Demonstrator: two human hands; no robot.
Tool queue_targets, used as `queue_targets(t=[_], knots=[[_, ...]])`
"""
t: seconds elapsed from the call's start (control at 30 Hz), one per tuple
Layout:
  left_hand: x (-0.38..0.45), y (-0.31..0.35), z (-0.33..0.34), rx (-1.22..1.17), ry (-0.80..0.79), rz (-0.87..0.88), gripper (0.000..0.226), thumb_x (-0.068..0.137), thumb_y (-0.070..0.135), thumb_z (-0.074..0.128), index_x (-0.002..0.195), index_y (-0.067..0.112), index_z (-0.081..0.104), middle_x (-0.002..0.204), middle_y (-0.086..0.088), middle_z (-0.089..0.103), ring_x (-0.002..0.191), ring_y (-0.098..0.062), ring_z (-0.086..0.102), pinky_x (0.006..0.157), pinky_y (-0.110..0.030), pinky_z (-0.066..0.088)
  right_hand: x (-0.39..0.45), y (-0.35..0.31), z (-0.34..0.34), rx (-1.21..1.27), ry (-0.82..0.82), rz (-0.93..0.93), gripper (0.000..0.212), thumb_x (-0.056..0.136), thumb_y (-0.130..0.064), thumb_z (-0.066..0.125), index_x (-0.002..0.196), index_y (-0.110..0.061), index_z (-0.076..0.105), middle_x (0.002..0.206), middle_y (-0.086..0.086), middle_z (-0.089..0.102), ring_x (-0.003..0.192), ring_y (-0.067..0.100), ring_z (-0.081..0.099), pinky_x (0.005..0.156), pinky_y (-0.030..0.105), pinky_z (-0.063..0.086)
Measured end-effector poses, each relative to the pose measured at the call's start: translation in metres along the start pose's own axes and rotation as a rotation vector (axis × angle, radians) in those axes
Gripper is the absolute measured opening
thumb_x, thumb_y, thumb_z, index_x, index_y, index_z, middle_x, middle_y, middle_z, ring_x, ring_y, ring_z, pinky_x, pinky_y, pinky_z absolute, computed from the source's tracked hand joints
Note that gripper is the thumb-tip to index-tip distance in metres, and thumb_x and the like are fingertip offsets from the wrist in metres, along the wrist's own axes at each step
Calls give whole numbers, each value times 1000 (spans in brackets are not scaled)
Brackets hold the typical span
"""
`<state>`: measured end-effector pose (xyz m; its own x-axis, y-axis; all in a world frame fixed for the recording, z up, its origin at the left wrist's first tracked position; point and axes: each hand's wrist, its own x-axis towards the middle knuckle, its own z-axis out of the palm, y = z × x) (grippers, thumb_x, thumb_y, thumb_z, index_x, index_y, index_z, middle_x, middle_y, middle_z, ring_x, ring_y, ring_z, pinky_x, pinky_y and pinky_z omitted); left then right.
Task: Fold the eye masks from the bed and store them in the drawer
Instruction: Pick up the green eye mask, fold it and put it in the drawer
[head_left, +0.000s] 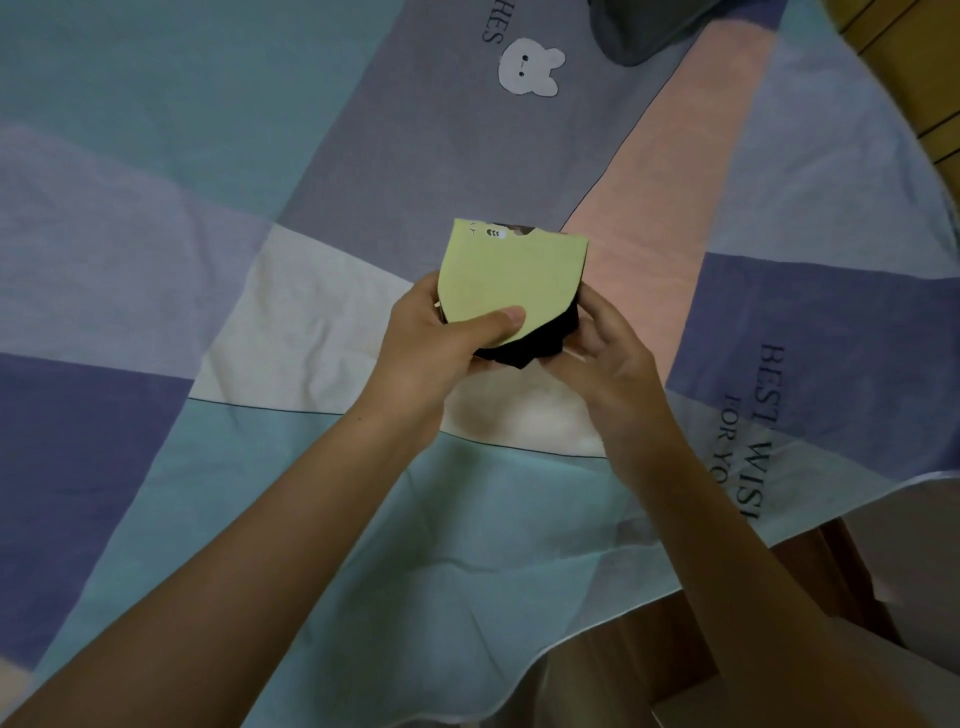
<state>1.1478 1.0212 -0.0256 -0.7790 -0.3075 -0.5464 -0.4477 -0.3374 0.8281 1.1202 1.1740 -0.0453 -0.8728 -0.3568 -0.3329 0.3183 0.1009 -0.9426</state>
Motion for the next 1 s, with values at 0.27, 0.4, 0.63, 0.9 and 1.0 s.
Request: queue_targets(t=[0.27, 0.4, 0.63, 0.9, 1.0], knots=[[1, 1, -8, -141, 103, 15, 32, 79, 0, 70, 109, 9, 62, 102, -7, 70, 89, -20, 69, 67, -26, 56, -10, -6, -6, -9, 117, 95, 35, 83, 2, 65, 113, -16, 61, 68, 2, 67, 71, 10, 63, 77, 21, 49], [7, -6, -18, -190, 295, 46, 41, 78, -1, 72, 116, 4, 56, 111, -12, 65, 95, -24, 67, 68, -26, 57, -20, -13, -10, 524, 92, 215, 25, 89, -13, 53, 112, -19, 60, 48, -8, 49, 57, 8, 54, 88, 31, 45], [-4, -24, -5, -111, 220, 60, 43, 78, 1, 73, 117, 9, 56, 111, -8, 66, 101, -22, 65, 79, -36, 58, -14, -12, -4, 783, 216, 171, 63, 92, 11, 33, 145, -23, 27, 140, 4, 53, 79, 12, 71, 95, 34, 52], [-9, -21, 5, -302, 37, 29, 35, 83, 0, 66, 116, 9, 59, 109, -7, 69, 97, -20, 68, 71, -27, 56, -21, -1, 2, 314, 307, 84, 103, 72, -3, 76, 145, -42, 15, 140, -6, 51, 113, 12, 63, 102, 45, 45], [-10, -25, 4, -280, 39, 20, 36, 83, 1, 67, 117, 11, 58, 110, -7, 69, 98, -20, 68, 71, -27, 56, -19, -1, 5, 419, 423, 106, 87, 81, -4, 68, 147, -32, 18, 125, -2, 64, 92, 10, 67, 82, 26, 48]])
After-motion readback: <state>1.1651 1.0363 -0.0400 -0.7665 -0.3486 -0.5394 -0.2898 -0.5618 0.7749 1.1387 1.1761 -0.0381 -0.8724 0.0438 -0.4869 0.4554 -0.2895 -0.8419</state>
